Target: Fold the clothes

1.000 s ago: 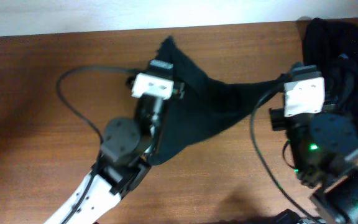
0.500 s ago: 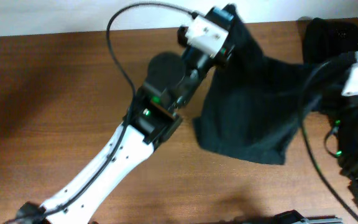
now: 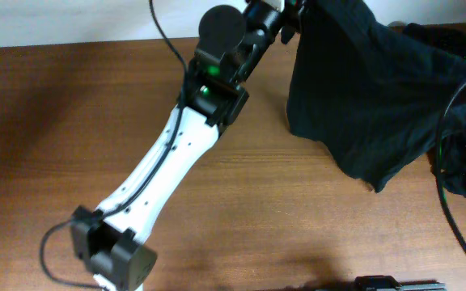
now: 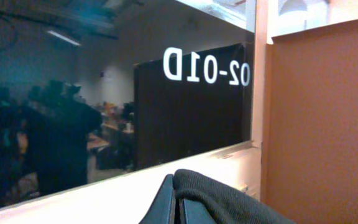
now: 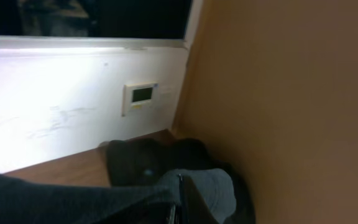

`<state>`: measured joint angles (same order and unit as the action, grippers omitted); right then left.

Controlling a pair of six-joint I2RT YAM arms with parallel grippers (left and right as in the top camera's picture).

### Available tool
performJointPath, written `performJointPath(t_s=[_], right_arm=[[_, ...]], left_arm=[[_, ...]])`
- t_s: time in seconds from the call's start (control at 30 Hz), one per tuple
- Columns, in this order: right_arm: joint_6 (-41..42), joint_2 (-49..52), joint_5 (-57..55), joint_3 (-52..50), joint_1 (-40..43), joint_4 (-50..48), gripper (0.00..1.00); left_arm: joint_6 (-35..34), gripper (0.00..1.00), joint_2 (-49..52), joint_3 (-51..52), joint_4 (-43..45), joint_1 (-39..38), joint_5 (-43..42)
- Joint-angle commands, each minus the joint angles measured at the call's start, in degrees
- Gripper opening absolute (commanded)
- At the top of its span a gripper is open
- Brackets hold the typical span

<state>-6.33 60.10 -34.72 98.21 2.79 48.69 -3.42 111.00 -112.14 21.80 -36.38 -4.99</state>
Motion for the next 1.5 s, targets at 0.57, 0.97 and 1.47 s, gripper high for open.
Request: performJointPath(t_s=[0.57,0.97,1.47], right_arm=[[3.1,2.2,0.4,1.1,2.4,-1.0,0.04],[14.6,2.4,17.4,1.1,2.4,18.4,0.04],[19.3,10.4,44.1,-4.4,2.4,31.6,0.04]], left_arm=[[-10.6,0.00,14.6,-6.3,0.5,1.6,-18.4],[0.3,0.00,13.2,-6.3,-26.9,8.2,-24.6],[7.0,0.00,6.9,-6.3,-55.5,13.0,-22.3]])
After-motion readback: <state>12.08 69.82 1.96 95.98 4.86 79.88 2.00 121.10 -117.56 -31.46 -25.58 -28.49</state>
